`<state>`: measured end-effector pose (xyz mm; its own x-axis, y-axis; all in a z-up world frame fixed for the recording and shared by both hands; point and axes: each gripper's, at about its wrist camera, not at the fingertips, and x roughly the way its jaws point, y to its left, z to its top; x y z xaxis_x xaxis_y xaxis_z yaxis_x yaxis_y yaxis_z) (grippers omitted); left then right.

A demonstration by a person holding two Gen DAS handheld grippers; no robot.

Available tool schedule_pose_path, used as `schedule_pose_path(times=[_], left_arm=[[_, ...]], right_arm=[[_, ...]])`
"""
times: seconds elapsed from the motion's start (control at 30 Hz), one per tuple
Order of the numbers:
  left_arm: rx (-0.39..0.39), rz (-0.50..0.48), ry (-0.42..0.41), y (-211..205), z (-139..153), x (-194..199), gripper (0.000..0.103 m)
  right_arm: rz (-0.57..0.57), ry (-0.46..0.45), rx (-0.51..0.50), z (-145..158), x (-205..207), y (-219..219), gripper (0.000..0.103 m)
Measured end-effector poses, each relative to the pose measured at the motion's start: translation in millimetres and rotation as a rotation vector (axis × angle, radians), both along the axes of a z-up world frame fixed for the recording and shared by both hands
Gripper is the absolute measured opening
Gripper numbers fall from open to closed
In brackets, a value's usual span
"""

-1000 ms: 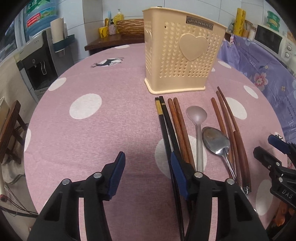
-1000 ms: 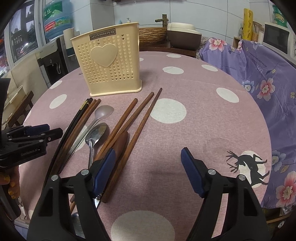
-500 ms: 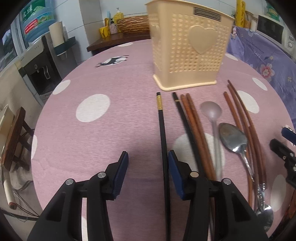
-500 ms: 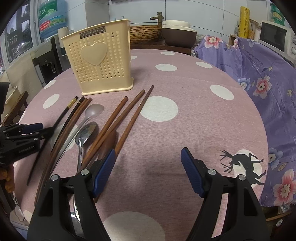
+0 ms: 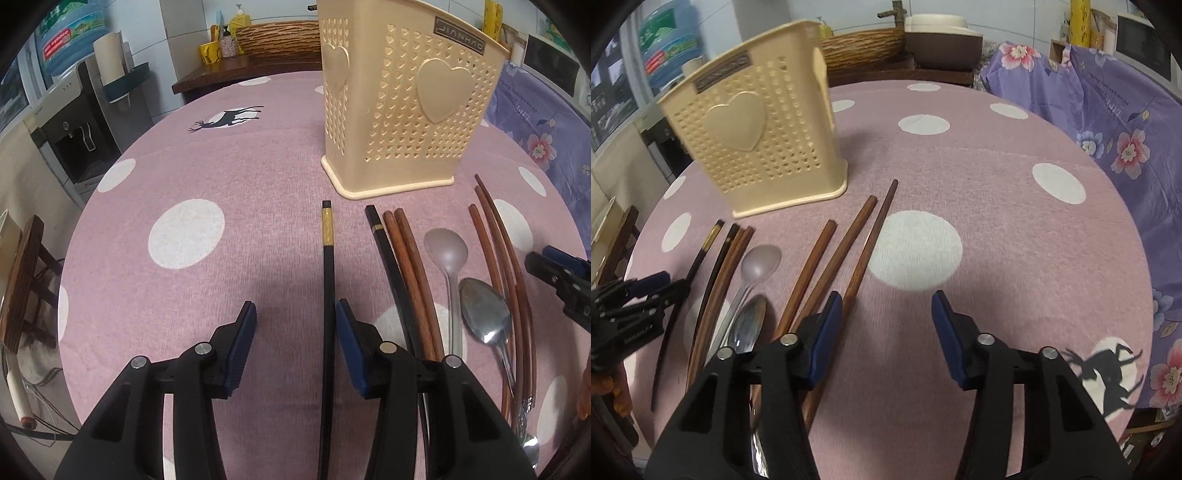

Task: Organize utensils
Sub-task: 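Close the left tool on the black gold-tipped chopstick while the right tool grasps a wooden chopstick, then lift both chopsticks and drop them into the cream holder with both tools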

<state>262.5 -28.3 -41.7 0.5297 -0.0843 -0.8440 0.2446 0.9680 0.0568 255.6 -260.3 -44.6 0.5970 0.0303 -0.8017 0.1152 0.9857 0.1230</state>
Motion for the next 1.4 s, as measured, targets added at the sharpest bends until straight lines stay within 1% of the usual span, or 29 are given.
schedule_pose_path(times=[0.07, 0.1, 0.23, 0.37, 0.5, 0.53, 0.6, 0.63, 0.67, 0.7, 0.8, 0.93, 1.13, 1.23, 1.3, 1.4], left_arm=[[0.003, 0.001, 0.013, 0, 0, 6, 0.045], [0.006, 0.0, 0.015, -1, 0, 8, 0.045], [0.018, 0.004, 0.014, -2, 1, 16, 0.045], [0.001, 0.018, 0.019, 0, 0, 23, 0.044], [-0.007, 0.03, 0.026, 0, 1, 27, 0.044], [-0.008, 0.032, 0.026, -1, 1, 28, 0.042], [-0.001, 0.026, 0.025, -4, 1, 31, 0.031], [0.007, 0.018, 0.026, -8, 2, 32, 0.029], [0.014, 0.012, 0.026, -11, 2, 33, 0.023], [0.024, 0.006, 0.025, -14, 2, 34, 0.019], [0.07, -0.013, 0.003, -25, 0, 33, 0.011], [0.088, -0.012, -0.004, -29, 0, 37, 0.009], [0.073, 0.003, -0.003, -28, 1, 40, 0.008], [0.039, 0.015, -0.016, -24, 5, 40, 0.008], [0.026, 0.015, -0.051, -20, 16, 36, 0.008], [-0.033, 0.01, -0.088, -13, 39, 29, 0.008]], right_arm=[[0.001, 0.022, 0.027, -2, 11, 1, 0.042], [0.003, 0.028, 0.029, -3, 16, 3, 0.041], [-0.008, 0.038, -0.011, -6, 31, 8, 0.03], [-0.015, 0.043, -0.044, -6, 44, 9, 0.023], [-0.032, 0.058, -0.056, -5, 55, 8, 0.018], [-0.036, 0.061, -0.063, -5, 58, 8, 0.015], [-0.046, 0.063, -0.061, -5, 65, 7, 0.012], [-0.051, 0.065, -0.055, -5, 69, 6, 0.011], [-0.059, 0.069, -0.047, -5, 73, 4, 0.009], [-0.067, 0.073, -0.038, -5, 75, 3, 0.008], [-0.077, 0.079, -0.009, -5, 80, -2, 0.008], [-0.079, 0.081, 0.024, -5, 86, -6, 0.007], [-0.068, 0.057, 0.084, -7, 82, -15, 0.006], [-0.059, 0.034, 0.118, -3, 76, -19, 0.006], [-0.039, -0.014, 0.107, 8, 67, -19, 0.006], [-0.011, -0.084, 0.103, 31, 54, -21, 0.006]])
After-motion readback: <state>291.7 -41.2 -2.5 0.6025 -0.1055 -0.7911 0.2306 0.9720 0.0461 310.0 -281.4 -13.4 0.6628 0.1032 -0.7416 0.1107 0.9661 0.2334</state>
